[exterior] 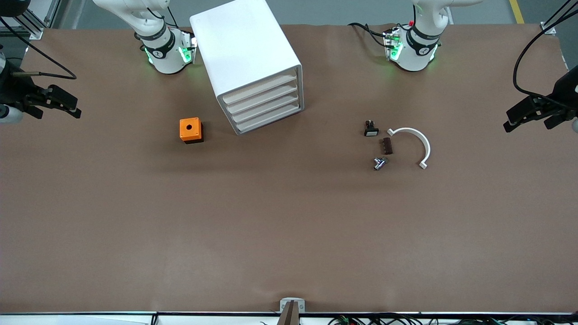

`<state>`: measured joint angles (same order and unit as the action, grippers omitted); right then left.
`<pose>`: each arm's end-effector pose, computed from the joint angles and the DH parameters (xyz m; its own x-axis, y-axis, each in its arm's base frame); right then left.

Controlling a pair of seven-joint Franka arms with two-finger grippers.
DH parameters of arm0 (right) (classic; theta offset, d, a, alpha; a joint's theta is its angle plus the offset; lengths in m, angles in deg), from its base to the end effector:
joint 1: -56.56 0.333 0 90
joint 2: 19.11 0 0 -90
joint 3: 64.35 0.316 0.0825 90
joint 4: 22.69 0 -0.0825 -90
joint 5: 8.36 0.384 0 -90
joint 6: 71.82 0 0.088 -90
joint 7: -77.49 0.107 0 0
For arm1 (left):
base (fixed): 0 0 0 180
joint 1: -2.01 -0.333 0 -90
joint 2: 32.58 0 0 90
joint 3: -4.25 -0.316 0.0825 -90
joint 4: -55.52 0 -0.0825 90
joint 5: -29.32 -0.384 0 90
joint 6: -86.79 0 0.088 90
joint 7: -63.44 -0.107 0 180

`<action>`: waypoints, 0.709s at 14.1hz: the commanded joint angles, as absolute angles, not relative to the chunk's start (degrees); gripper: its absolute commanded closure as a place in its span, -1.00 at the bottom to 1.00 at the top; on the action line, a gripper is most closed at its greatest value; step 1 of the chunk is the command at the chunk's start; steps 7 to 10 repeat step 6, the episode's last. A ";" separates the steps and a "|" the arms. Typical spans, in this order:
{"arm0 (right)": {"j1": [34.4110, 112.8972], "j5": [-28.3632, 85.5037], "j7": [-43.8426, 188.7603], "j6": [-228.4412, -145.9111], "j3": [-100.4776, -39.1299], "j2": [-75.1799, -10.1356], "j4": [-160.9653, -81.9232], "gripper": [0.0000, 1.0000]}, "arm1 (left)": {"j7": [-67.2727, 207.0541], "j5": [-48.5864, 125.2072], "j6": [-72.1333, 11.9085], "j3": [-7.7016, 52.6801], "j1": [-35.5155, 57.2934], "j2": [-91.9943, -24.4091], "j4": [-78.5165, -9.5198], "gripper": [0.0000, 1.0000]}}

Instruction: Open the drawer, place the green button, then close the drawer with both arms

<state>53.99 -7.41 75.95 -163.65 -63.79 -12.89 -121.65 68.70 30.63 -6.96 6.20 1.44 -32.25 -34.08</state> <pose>0.5213 -0.0163 0.6118 0.9998 -0.0088 -0.0155 -0.0091 -0.9998 -0.0159 0.5595 -0.0158 0.6371 0.9947 0.0692 0.0757 0.0671 -0.9973 0.0297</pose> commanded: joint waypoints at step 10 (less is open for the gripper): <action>54.01 -7.05 76.70 -164.72 -64.00 -11.55 -122.53 -1.00 | 68.54 29.76 -5.59 6.45 1.75 -33.02 -32.37 -0.99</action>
